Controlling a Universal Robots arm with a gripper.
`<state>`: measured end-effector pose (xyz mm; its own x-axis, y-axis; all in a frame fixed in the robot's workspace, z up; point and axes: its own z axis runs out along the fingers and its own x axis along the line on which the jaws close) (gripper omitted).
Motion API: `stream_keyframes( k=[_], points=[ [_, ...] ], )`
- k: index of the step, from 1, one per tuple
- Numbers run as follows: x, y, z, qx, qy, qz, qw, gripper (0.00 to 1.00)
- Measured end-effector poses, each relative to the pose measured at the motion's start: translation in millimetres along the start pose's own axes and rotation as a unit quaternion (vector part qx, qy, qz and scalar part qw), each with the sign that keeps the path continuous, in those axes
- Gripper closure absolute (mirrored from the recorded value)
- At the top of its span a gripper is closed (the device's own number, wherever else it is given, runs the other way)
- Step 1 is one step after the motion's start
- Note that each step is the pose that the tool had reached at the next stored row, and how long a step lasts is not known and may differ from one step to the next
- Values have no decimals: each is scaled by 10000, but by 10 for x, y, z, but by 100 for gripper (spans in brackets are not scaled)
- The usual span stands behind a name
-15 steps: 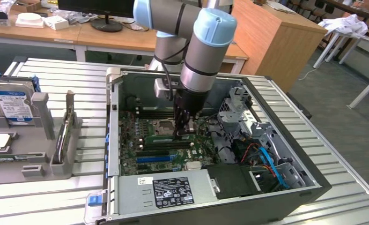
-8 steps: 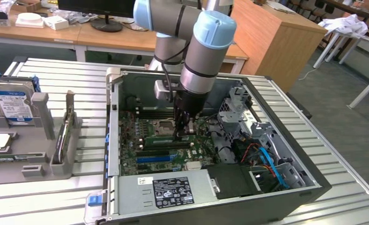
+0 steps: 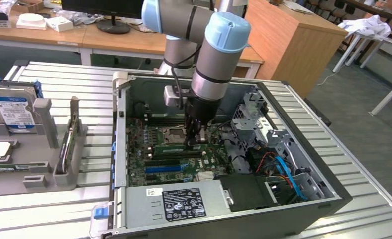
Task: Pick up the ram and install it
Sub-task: 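Insert the ram into the slot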
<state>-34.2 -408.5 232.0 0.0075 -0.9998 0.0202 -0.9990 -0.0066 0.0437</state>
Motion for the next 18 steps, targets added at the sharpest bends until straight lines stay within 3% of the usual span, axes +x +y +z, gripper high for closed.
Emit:
stream_keyframes(
  k=[18],
  points=[
    [-2, 5, 48, 10, 0, -10, 10000, 88]
  ],
)
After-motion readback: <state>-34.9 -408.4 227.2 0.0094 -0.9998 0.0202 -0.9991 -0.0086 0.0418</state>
